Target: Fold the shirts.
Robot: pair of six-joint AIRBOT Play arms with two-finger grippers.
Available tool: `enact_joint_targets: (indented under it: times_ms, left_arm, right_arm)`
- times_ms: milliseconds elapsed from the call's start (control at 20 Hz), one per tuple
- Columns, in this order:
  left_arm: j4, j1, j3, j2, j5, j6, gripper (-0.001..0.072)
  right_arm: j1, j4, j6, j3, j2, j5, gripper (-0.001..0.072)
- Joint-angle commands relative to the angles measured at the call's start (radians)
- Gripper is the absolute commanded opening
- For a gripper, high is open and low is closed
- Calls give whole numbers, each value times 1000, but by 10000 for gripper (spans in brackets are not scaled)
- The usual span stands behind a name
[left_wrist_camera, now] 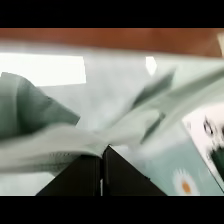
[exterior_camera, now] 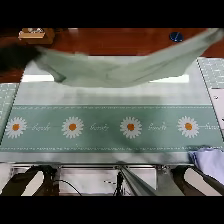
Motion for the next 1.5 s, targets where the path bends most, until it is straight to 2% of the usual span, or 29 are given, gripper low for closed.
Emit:
enact_joint_targets:
  times_ms: [0, 150, 250, 350, 500, 700, 850, 950, 1100, 1250, 1450]
  left_arm:
    - [64, 1, 381, 85, 105, 18, 16]
    - [179, 1, 594, 113, 119, -34, 16]
    - [227, 1, 657, 149, 90, -86, 16]
    - [292, 1, 670, 201, 55, -148, 15]
    - [451, 1, 671, 277, -56, -286, 15]
    - [602, 1, 671, 325, -365, -410, 14]
    - [675, 1, 669, 314, -581, -418, 15]
    - [723, 1, 664, 301, -642, -417, 15]
    - [653, 1, 624, 294, -645, -414, 15]
    - [575, 1, 526, 295, -679, -414, 14]
    - [576, 1, 323, 293, -652, -380, 14]
  right_arm:
    - [0, 45, 39, 168, 187, -144, 37]
    - [-2, -116, 174, 261, 318, -241, 37]
    - [-2, -289, 312, 301, 396, -213, 37]
    - [-1, -471, 391, 305, 472, -166, 37]
    - [-1, -711, 447, 305, 549, 21, 37]
    - [0, -818, 459, 305, 589, 348, 37]
    - [64, -961, 438, 305, 572, 505, 37]
    - [154, -1054, 432, 305, 551, 612, 37]
    - [287, -1099, 453, 305, 536, 700, 37]
    - [360, -1161, 473, 304, 528, 707, 37]
    - [409, -1173, 472, 282, 422, 707, 36]
